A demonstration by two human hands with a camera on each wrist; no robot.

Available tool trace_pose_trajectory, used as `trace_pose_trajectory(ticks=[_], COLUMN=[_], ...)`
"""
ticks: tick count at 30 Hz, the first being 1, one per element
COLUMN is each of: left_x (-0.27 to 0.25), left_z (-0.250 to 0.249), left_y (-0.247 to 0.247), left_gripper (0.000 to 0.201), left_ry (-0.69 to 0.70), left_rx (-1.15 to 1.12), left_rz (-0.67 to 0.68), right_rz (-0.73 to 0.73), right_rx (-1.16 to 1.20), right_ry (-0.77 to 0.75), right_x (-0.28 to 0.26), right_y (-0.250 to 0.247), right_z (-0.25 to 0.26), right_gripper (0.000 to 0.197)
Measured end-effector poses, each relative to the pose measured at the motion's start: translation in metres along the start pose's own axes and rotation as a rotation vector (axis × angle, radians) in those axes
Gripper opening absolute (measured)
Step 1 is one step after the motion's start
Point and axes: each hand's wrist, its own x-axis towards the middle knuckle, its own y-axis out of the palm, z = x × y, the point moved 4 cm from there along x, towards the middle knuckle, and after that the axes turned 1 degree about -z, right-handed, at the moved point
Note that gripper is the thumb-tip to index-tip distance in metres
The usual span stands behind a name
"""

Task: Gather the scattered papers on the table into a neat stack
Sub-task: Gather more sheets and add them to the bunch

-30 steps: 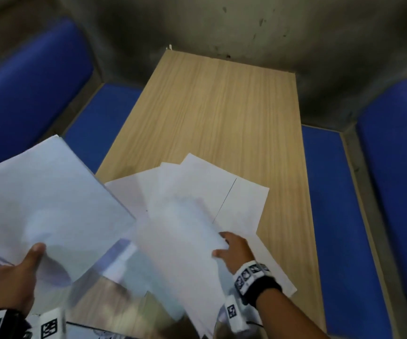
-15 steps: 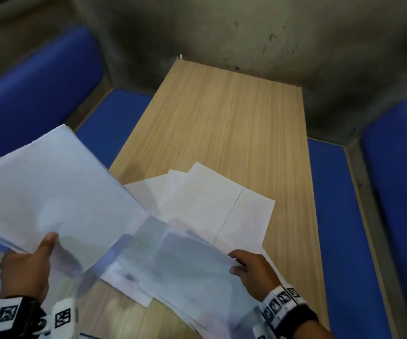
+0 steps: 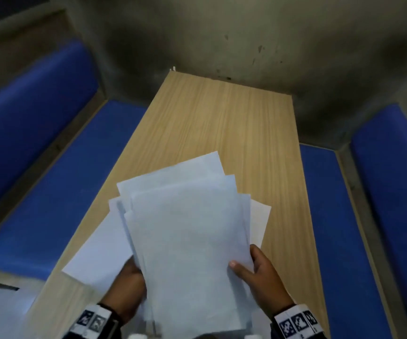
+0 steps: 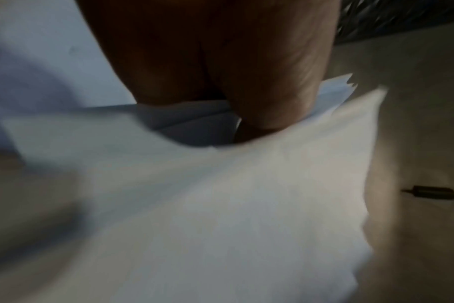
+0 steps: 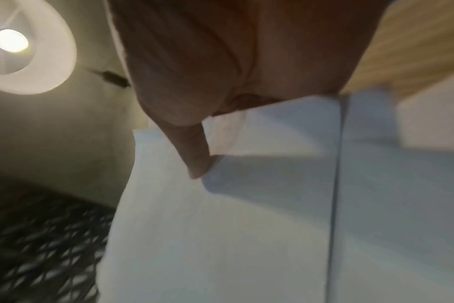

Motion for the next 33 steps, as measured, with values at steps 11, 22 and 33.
trace_pose_trajectory(ticks=[11, 22, 33], left_x=[-0.008, 0.029, 0.028], left_z=[-0.023, -0.012, 0.007], left_y=[0.024, 0.024, 0.013], left_gripper=[0.043, 0.051, 0.042], left_ry=[0.304, 0.404, 0.385], left_rx=[0.052, 0.353, 0.266], left_rz=[0.049, 0.118, 0.080], right_rz=[-0.243, -0.249, -0.336], right_rx=[0.014, -0.122, -0.114], right_ry=[-0.201, -0.117, -0.182], right_x=[-0.005, 0.018, 0.002], right_y=[0.009, 0.019, 0.031], right_z=[-0.010, -0.032, -0.032], right_gripper=[0.018, 0.054, 0.035])
